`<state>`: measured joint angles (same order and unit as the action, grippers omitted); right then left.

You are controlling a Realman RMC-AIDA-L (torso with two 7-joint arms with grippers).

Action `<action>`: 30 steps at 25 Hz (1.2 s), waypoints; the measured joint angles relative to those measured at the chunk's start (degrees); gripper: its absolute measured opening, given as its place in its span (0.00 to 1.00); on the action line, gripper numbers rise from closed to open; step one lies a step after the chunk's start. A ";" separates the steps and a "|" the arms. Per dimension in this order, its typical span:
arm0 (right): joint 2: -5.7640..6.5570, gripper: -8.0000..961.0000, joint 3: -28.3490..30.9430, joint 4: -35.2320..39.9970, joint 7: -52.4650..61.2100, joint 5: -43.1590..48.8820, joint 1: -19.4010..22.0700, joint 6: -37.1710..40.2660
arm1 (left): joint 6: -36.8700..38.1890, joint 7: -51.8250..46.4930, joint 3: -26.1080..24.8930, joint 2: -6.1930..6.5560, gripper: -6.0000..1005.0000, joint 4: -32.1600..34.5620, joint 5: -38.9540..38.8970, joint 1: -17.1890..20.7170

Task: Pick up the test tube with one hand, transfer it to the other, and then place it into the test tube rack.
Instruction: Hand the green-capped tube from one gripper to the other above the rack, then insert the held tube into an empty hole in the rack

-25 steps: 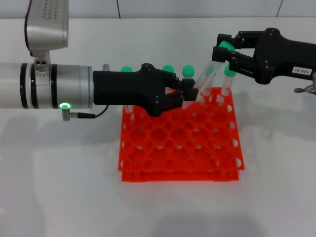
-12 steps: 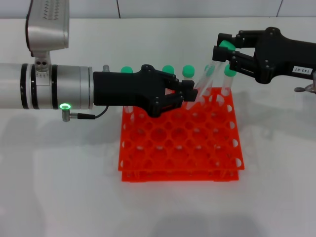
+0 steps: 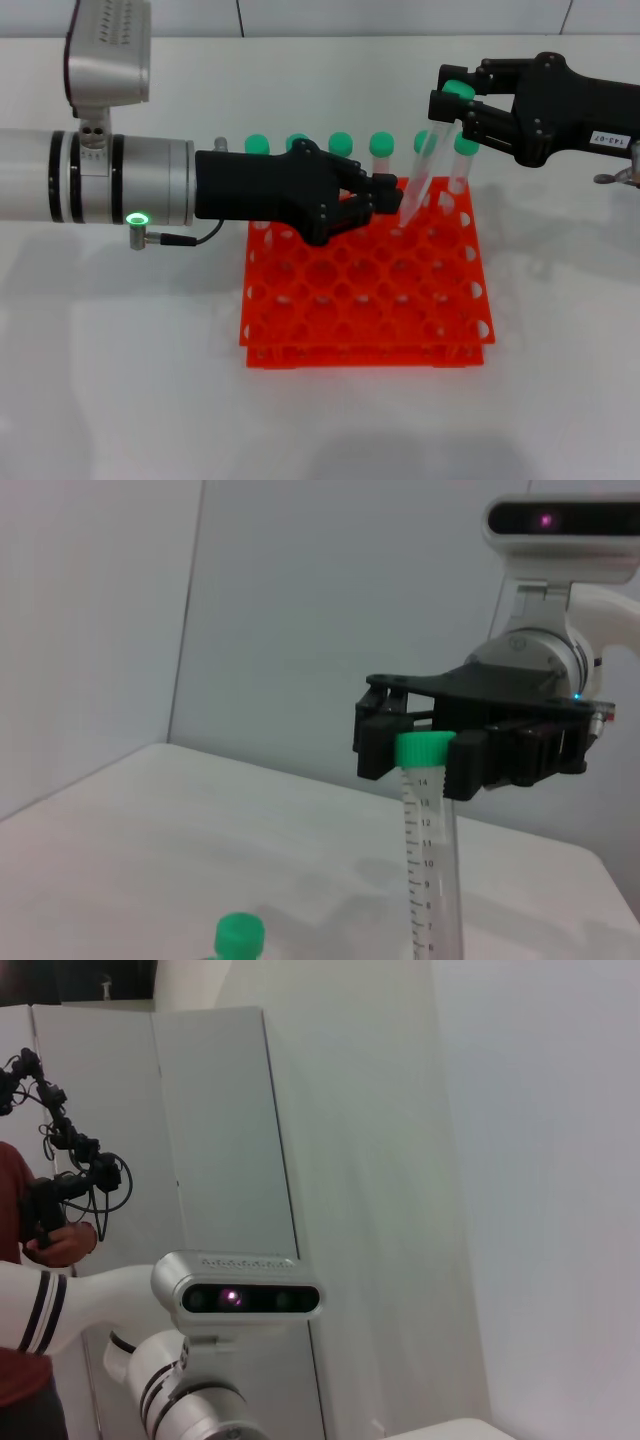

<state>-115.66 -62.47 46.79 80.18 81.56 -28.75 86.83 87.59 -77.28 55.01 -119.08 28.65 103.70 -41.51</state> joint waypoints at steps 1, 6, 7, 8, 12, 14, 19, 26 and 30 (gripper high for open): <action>0.00 0.30 -0.01 -0.01 -0.01 0.00 0.00 0.00 | -0.18 -0.13 0.24 0.00 0.11 0.00 0.00 -0.10; 0.00 0.29 -0.02 -0.03 -0.09 0.00 0.02 0.00 | -0.39 -0.43 0.36 0.00 0.19 0.00 0.07 -0.29; 0.00 0.29 -0.02 -0.03 -0.11 0.00 0.10 0.00 | -0.40 -1.02 0.36 0.01 0.19 0.00 0.05 -0.31; 0.00 0.29 -0.02 -0.03 -0.11 0.00 0.10 0.00 | -0.40 -1.02 0.36 0.01 0.20 0.00 0.05 -0.31; 0.00 0.29 0.02 -0.03 -0.22 0.00 0.22 0.01 | -0.39 -2.87 0.35 0.15 0.22 0.44 -0.13 -0.33; 0.00 0.29 0.02 -0.03 -0.25 0.00 0.24 0.01 | -0.33 -3.46 0.28 0.17 0.22 0.64 -0.24 -0.33; 0.00 0.29 0.04 -0.03 -0.27 0.00 0.42 0.01 | 0.18 -5.36 0.28 0.18 0.38 2.72 -0.34 0.27; 0.00 0.29 0.22 -0.03 -0.29 0.01 0.90 0.01 | 3.99 -11.39 0.03 0.13 0.64 14.21 -0.83 5.21; 0.04 0.29 0.23 -0.03 -0.29 0.01 0.98 -0.01 | 5.14 -14.30 -0.06 0.35 0.77 18.71 -1.57 7.35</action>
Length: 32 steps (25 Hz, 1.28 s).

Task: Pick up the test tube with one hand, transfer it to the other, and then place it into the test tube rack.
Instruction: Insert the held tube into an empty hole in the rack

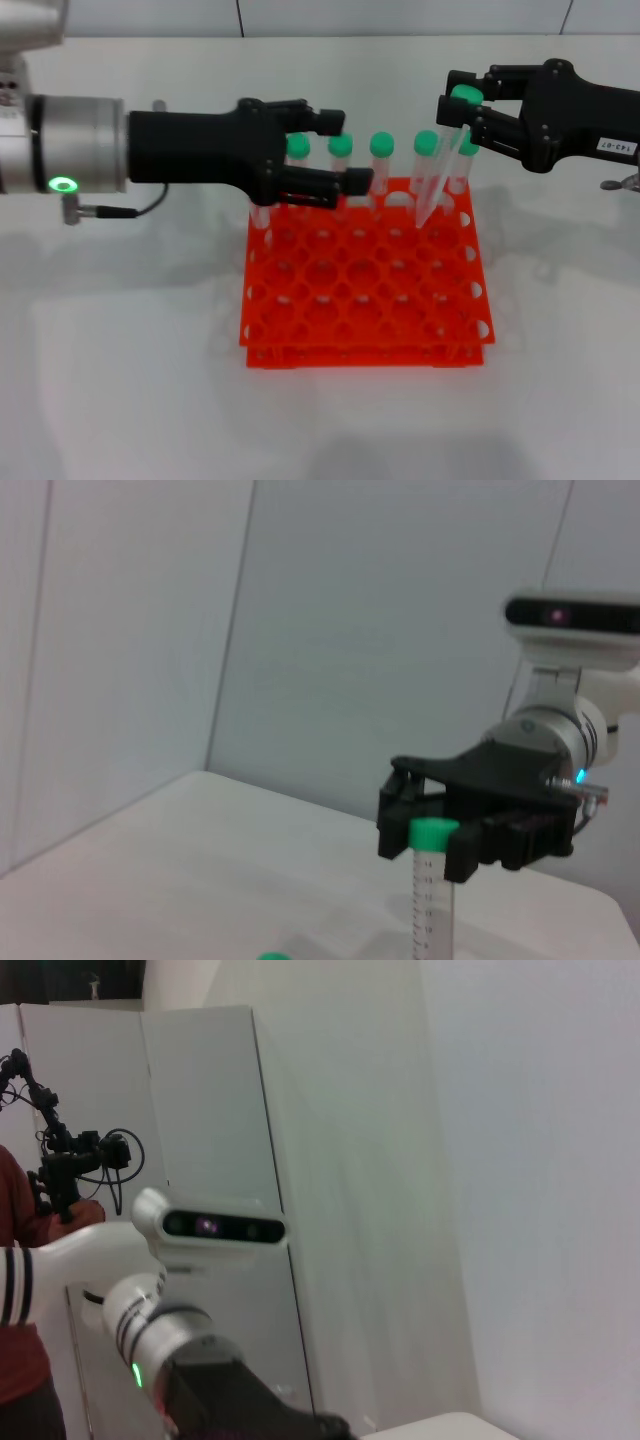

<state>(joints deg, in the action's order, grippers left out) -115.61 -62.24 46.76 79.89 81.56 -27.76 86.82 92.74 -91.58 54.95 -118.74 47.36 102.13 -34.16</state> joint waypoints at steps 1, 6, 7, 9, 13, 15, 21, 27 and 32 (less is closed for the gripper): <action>-0.01 0.29 0.00 0.00 0.00 0.00 0.02 -0.04 | 0.26 -1.27 0.00 0.16 0.80 1.44 -0.19 0.71; -0.09 0.29 -0.01 -0.11 -0.18 0.00 0.40 -0.36 | 2.46 -6.83 -1.15 1.49 0.88 6.33 -1.07 2.97; -0.11 0.29 -0.06 -0.14 -0.32 0.00 0.56 -0.50 | 3.23 -7.22 -1.91 1.63 0.88 6.56 -1.18 3.13; -0.16 0.29 -0.12 -0.16 -0.62 0.00 0.86 -0.68 | 5.18 -8.05 -4.57 1.89 0.88 7.05 -1.30 3.53; -0.25 0.29 -0.19 -0.18 -0.77 -0.05 0.97 -0.77 | 7.67 -10.45 -8.52 2.52 0.88 8.71 -1.11 4.97; -0.29 0.29 -0.25 -0.27 -0.80 -0.16 1.01 -0.83 | 8.02 -11.57 -8.92 2.94 0.88 10.09 -0.99 6.03; -0.31 0.29 -1.39 -0.95 -1.60 -1.47 1.05 -1.01 | 8.48 -14.26 -9.22 4.82 0.88 14.99 -0.54 10.12; -0.31 0.29 -2.41 -1.07 -1.61 -2.85 1.05 -1.19 | 10.41 -17.07 -9.70 7.78 0.88 17.03 4.06 12.02; -0.31 0.29 -3.91 -1.46 -1.60 -3.78 0.86 -1.44 | 12.06 -18.54 -11.04 8.27 0.88 17.37 11.80 11.90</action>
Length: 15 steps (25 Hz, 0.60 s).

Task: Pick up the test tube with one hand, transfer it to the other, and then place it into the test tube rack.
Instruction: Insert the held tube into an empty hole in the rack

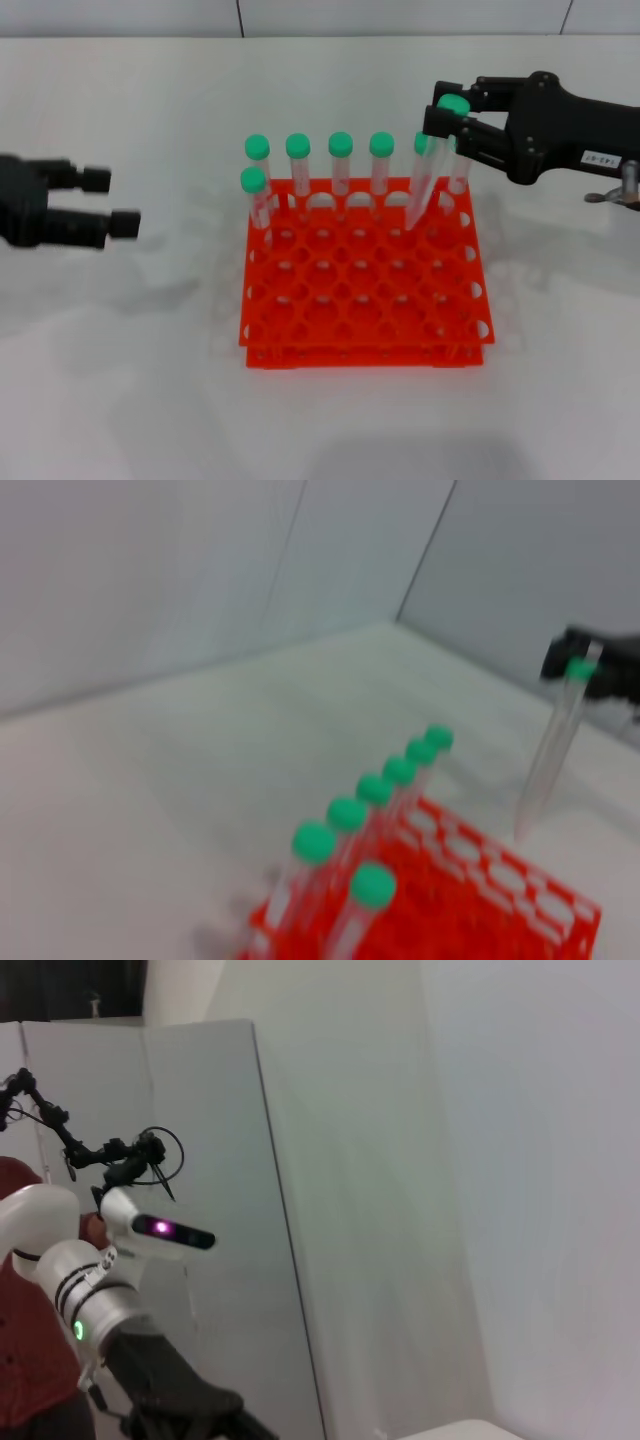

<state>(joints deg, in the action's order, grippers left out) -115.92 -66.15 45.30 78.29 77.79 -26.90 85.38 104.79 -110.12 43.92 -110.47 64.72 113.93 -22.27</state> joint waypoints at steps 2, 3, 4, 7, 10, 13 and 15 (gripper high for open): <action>0.00 0.29 -1.07 -0.06 0.00 -0.81 -0.30 -0.57 | 0.39 0.34 -0.11 -0.08 0.88 0.00 2.09 0.15; -0.01 0.29 -1.84 -0.06 0.00 -1.38 -0.41 -1.01 | 0.46 0.62 -0.13 -0.11 0.88 0.01 2.99 0.25; -0.02 0.29 -2.47 -0.07 0.00 -1.87 -0.45 -1.43 | 0.44 1.10 -0.13 -0.18 0.88 -0.01 4.09 0.30; -0.03 0.29 -4.81 -0.07 0.01 -3.24 -0.62 -3.38 | 0.03 3.35 -0.15 -0.51 0.88 -0.30 6.16 0.65; -0.10 0.28 -7.20 -0.12 0.02 -4.40 -0.92 -5.73 | -0.07 5.81 -0.14 -0.90 0.88 -0.44 6.91 1.15; -0.10 0.28 -9.47 -0.13 0.01 -5.51 -1.22 -7.70 | -0.04 7.09 -0.07 -1.01 0.88 -1.18 8.39 1.22; -0.13 0.28 -10.88 -0.13 -0.14 -6.27 -1.37 -8.74 | -0.05 7.43 -0.05 -1.01 0.88 -1.76 9.65 0.97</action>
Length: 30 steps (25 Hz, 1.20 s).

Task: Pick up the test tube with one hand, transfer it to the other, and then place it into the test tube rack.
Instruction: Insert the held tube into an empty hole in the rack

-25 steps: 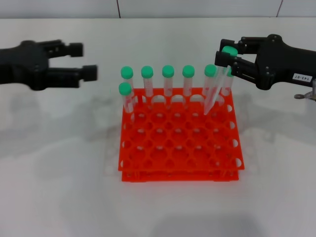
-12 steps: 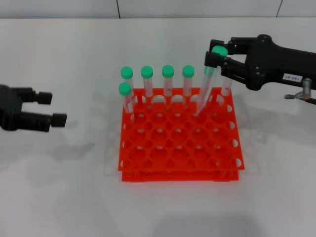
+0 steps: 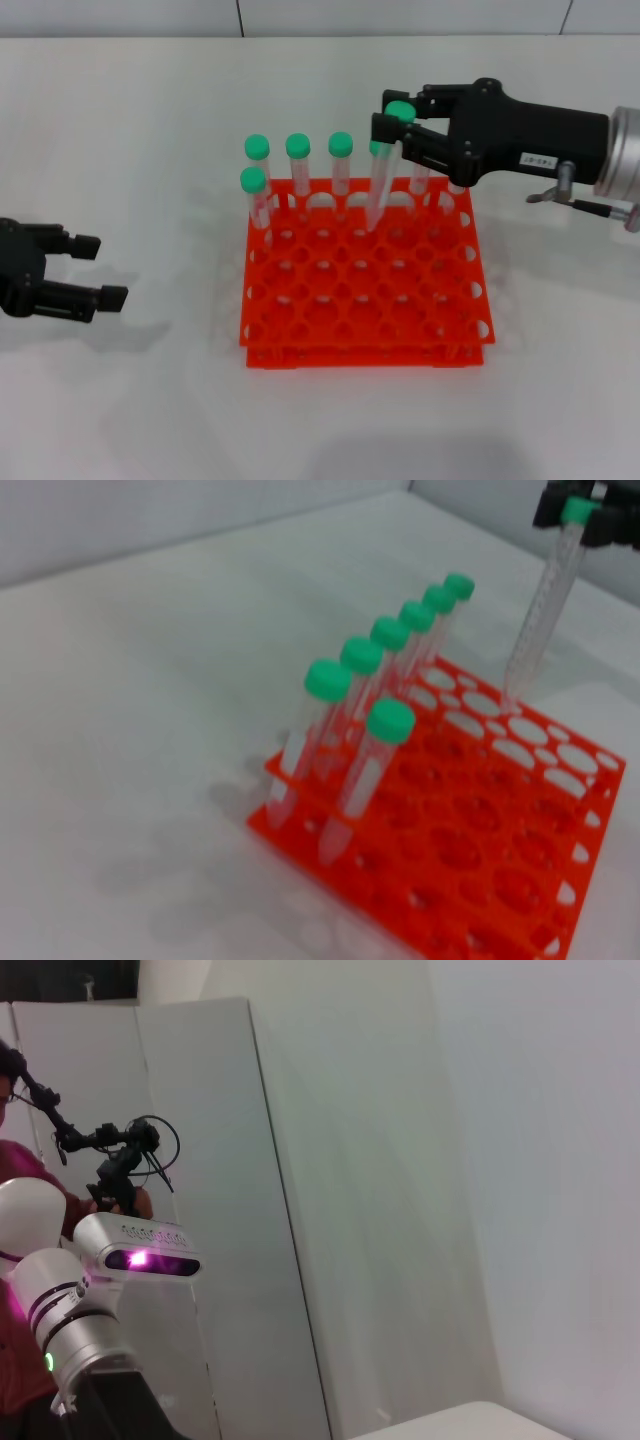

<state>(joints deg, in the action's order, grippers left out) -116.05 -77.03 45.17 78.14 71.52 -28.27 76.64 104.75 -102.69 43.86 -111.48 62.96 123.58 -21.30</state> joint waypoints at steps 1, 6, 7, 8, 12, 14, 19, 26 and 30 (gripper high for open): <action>-0.02 0.28 -1.04 0.00 -0.28 -0.82 -0.05 -0.65 | 0.01 0.25 0.04 -0.02 0.88 -0.21 0.74 -0.11; -0.05 0.28 -5.94 0.00 -3.40 -6.24 -0.12 -3.45 | 0.28 1.36 0.17 -0.16 0.88 -0.28 2.27 0.00; -0.05 0.28 -6.84 0.00 -3.96 -7.11 -0.12 -3.93 | 0.30 1.72 0.13 -0.18 0.88 -0.29 2.35 0.16; -0.05 0.28 -7.96 0.00 -4.57 -8.17 -0.12 -4.58 | 0.30 1.95 0.13 -0.21 0.88 -0.30 2.37 0.24; -0.05 0.28 -11.42 0.00 -6.16 -10.73 -0.22 -7.47 | 0.30 3.00 0.19 -0.51 0.88 -0.42 2.42 0.38; -0.07 0.28 -12.92 0.00 -6.51 -11.31 -0.46 -9.13 | 0.30 3.48 0.20 -0.56 0.88 -0.80 2.52 0.38; -0.14 0.28 -15.70 0.00 -7.48 -13.07 -0.84 -12.65 | 0.23 4.77 0.25 -0.69 0.88 -1.93 2.96 0.03; -0.14 0.28 -19.29 -0.54 -12.50 -19.97 -0.90 -14.69 | -0.05 5.79 0.02 -0.68 0.88 -2.51 3.15 0.15; -0.14 0.28 -21.45 -2.52 -15.30 -23.88 -1.80 -15.26 | -0.16 6.33 -0.02 -0.76 0.88 -3.10 3.16 0.07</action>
<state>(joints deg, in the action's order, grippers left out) -116.19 -98.48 42.65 62.84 47.63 -30.06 61.38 104.59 -96.36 43.84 -112.24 59.86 126.74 -21.24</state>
